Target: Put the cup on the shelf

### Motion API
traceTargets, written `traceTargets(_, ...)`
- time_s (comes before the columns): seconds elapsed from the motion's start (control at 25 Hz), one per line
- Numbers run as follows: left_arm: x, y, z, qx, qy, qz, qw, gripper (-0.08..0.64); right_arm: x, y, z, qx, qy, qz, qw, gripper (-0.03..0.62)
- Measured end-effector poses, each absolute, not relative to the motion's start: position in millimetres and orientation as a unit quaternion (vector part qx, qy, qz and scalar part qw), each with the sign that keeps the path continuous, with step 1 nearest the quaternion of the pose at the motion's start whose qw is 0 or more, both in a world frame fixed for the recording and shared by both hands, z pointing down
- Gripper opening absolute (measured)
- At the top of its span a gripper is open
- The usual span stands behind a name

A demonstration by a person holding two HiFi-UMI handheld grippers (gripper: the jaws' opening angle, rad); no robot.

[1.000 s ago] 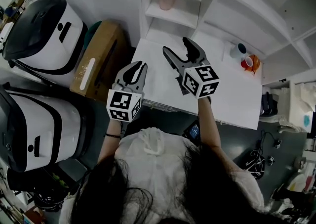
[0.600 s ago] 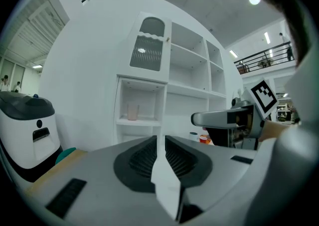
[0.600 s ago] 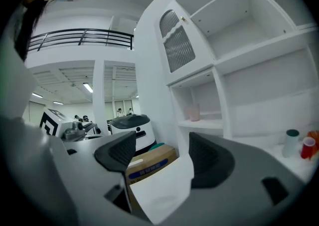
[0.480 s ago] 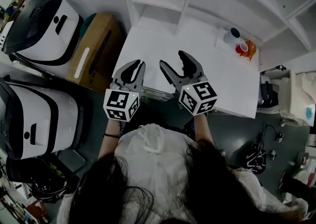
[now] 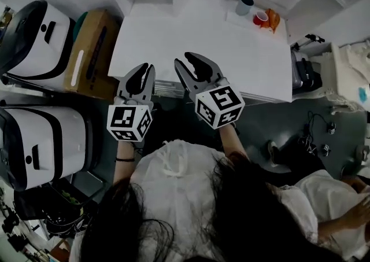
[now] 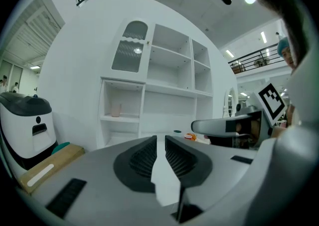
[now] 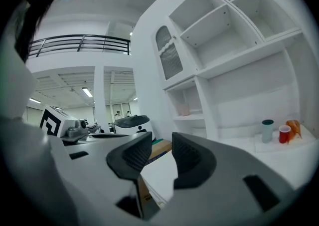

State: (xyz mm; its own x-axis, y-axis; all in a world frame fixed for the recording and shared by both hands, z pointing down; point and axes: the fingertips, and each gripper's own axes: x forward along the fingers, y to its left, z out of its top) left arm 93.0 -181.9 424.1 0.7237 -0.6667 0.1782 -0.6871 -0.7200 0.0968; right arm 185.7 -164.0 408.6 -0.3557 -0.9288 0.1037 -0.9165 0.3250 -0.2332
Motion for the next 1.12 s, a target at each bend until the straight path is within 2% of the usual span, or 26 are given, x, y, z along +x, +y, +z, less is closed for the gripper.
traceTargets(0.24, 99.8, -135.0, 435.9, 0.92, -0.372, 0.083, 0.095, 0.061, 189.2, -118.7, 422.9, -0.557, 0.817, -0.149, 0.021, 0.124)
traceTargets(0.64, 92.5, -95.8, 425.6, 0.918, -0.38, 0.083, 0.082, 0.061, 182.5, -78.1, 425.4, -0.551, 0.82, -0.153, 0.022, 0.117)
traceTargets(1.12, -0.1, -28.2, 425.7, 0.907, -0.406, 0.073, 0.082, 0.061, 86.2, -29.8, 425.7, -0.53, 0.835, -0.149, 0.01, 0.107)
